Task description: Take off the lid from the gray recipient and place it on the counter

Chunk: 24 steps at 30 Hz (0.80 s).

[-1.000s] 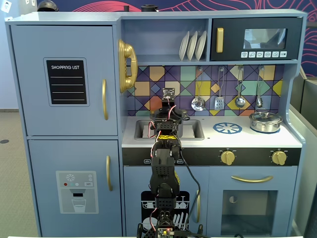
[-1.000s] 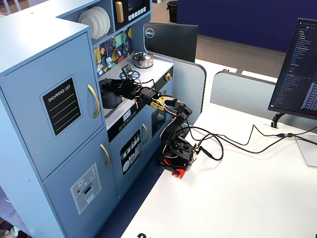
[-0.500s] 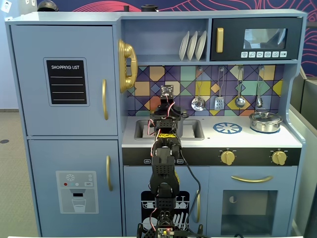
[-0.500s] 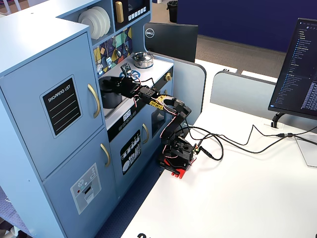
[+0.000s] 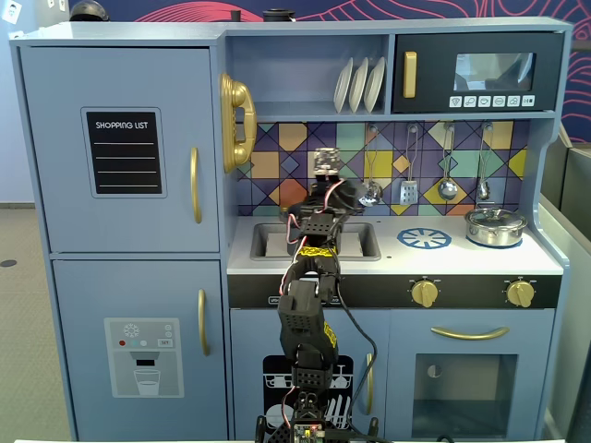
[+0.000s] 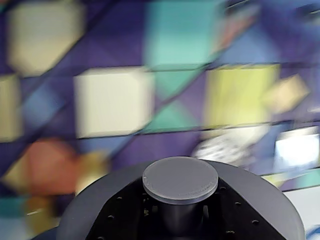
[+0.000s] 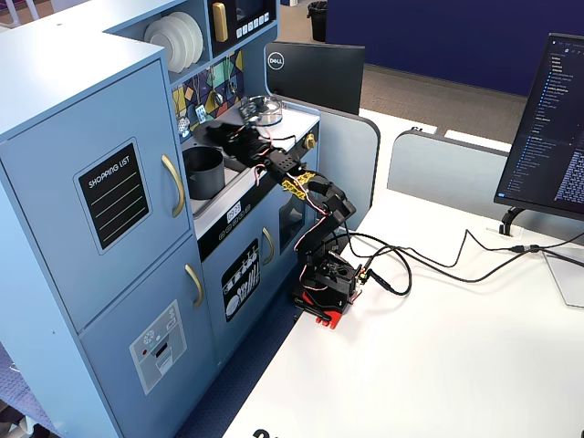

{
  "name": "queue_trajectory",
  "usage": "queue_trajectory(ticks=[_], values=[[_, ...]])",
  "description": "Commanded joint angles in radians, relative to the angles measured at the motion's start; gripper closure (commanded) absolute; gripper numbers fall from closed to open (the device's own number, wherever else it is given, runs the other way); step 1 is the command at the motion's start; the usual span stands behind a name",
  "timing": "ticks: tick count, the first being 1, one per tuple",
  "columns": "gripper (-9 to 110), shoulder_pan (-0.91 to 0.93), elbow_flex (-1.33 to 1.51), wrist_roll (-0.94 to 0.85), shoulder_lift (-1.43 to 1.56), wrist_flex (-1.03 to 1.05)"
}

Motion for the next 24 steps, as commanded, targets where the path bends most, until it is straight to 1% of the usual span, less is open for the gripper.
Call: queue_trajectory(ticks=[1, 6, 13, 24], values=[[102, 0.095, -0.075, 0.020, 0.064, 0.009], [102, 0.242, -0.026, 0.037, 0.067, 0.011], [102, 0.359, 0.080, 0.040, 0.009, -0.100], [102, 0.402, 0.140, 0.049, -0.170, -0.272]])
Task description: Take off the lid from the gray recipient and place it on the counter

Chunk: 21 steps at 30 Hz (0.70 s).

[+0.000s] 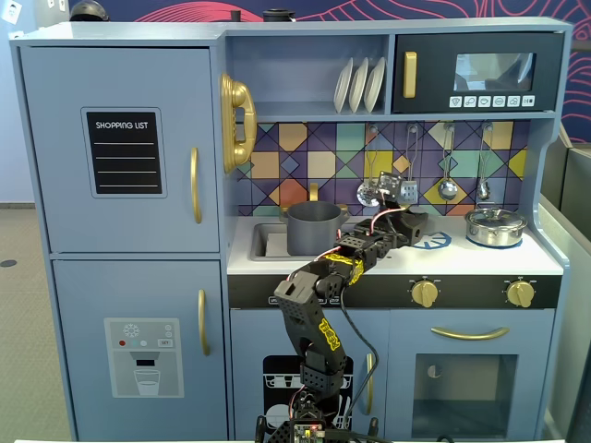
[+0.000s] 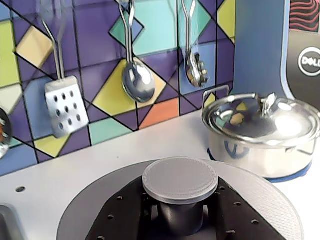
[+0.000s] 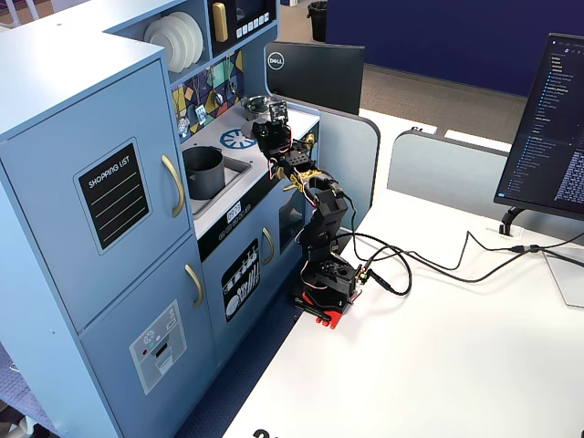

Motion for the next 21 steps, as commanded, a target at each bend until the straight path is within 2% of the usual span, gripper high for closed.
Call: queue_trajectory(ticks=[1, 21], values=[[102, 0.008, 0.000, 0.008, -0.032, -0.077], [102, -0.008, 0.006, 0.003, -0.222, -0.206]])
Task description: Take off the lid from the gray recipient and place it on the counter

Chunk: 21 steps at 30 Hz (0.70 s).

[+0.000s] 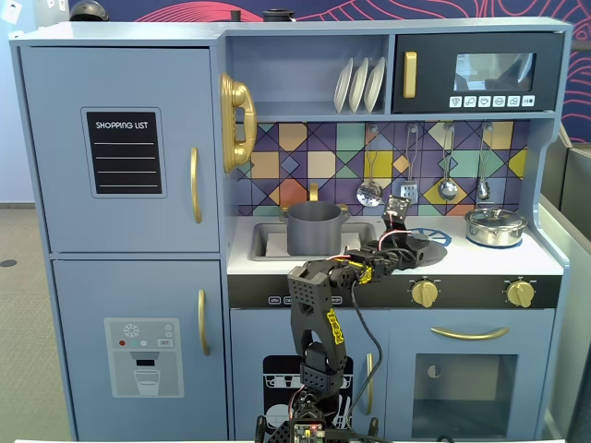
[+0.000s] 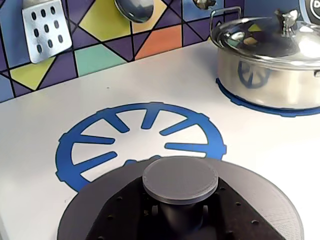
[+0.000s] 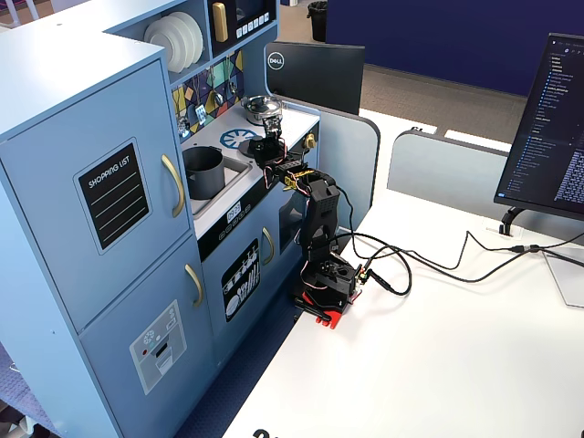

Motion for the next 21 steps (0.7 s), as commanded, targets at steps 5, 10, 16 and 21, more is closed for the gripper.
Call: queue_trajectory(ticks=[5, 10, 16, 21], values=[[102, 0.000, -0.035, -0.005, -0.028, -0.054], [98, -0.006, -0.018, -0.009, -0.035, -0.083], [77, 0.006, 0.018, -0.017, -0.029, -0.133], [74, 0.018, 0.026, -0.025, -0.018, -0.149]])
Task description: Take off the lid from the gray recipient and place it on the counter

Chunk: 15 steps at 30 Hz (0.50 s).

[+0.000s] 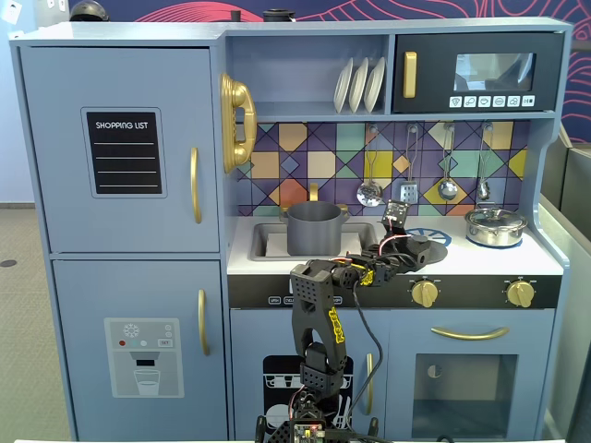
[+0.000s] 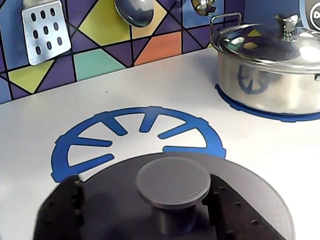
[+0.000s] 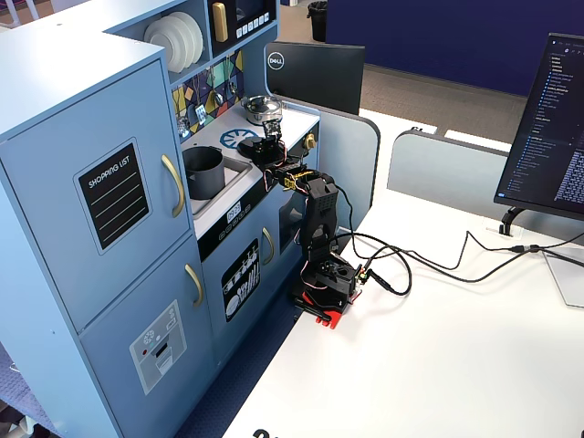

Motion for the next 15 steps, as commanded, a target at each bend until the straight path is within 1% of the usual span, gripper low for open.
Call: queue_trajectory(ticks=[1, 9, 15], values=[[74, 0.018, -0.002, -0.008, 0.025, -0.035], [76, 0.051, 0.015, 0.000, 0.060, -0.031], [77, 0.032, 0.018, 0.021, 0.106, -0.041]])
